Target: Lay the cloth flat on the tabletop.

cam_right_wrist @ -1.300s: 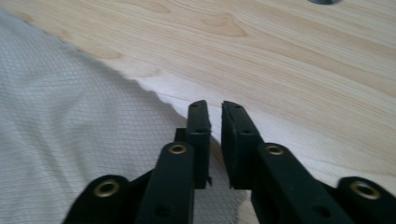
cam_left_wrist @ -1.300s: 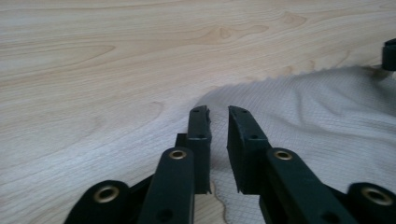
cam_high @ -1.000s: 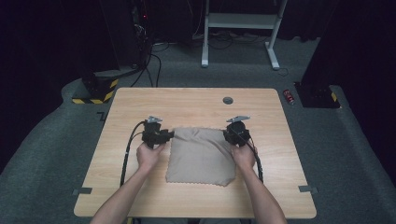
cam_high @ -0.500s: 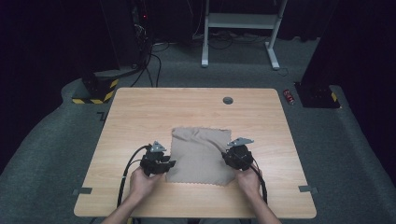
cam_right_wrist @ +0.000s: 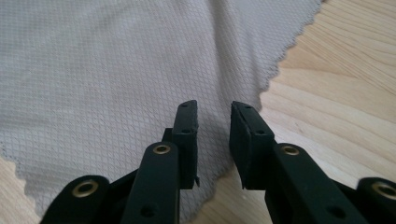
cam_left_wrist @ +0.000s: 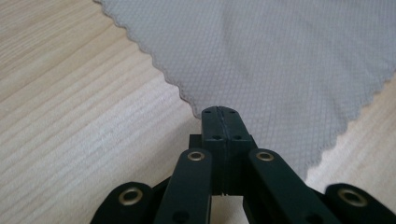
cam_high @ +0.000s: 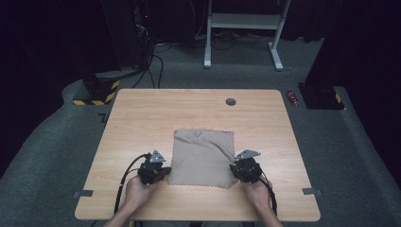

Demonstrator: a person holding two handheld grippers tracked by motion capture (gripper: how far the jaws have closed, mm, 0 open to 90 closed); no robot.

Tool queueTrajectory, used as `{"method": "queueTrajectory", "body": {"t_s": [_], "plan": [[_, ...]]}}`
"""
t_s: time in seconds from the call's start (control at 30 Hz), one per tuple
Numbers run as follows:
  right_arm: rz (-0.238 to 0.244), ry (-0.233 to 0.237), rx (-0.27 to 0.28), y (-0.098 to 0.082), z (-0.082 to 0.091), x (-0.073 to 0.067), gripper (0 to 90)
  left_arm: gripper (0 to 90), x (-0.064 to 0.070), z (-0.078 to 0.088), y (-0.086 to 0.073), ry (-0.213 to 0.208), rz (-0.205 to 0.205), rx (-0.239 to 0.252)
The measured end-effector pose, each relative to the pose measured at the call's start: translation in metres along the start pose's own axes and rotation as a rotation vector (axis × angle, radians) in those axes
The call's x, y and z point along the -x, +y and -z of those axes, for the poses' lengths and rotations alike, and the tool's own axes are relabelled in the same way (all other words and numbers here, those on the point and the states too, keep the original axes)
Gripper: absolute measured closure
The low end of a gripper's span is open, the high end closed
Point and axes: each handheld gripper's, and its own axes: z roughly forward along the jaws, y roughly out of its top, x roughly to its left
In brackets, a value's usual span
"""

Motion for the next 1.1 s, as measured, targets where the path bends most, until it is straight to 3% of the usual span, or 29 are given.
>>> {"method": "queueTrajectory", "body": {"t_s": [0.07, 0.2, 0.33, 0.43, 0.6, 0.7, 0.9, 1.1], "plan": [[-0.009, 0.008, 0.024, -0.001, 0.004, 0.000, 71.1, 89.8, 0.004, 0.003, -0.002, 0.006, -0.007, -0.009], [-0.001, 0.043, 0.065, -0.004, 0.016, -0.009, 69.4, 74.5, 0.013, 0.009, -0.009, -0.010, 0.010, 0.013], [0.038, 0.059, 0.046, -0.012, 0.018, -0.024, 64.3, 68.4, 0.022, 0.009, -0.012, 0.016, -0.015, 0.003], [0.051, 0.061, 0.035, -0.019, 0.017, -0.029, 61.3, 72.8, 0.024, 0.008, -0.012, 0.037, -0.034, 0.002], [0.042, 0.053, 0.046, -0.029, 0.018, -0.031, 65.9, 88.1, 0.026, 0.007, -0.011, 0.016, -0.020, 0.005], [0.042, 0.050, 0.049, -0.032, 0.021, -0.030, 72.9, 89.1, 0.027, 0.007, -0.010, 0.019, -0.038, -0.009], [0.080, 0.036, 0.040, -0.037, 0.027, -0.029, 86.0, 89.5, 0.025, 0.010, -0.012, -0.020, 0.001, -0.017], [0.102, 0.024, 0.027, -0.043, 0.033, -0.028, 89.7, 89.5, 0.029, 0.015, -0.017, -0.038, -0.018, -0.033]]}}
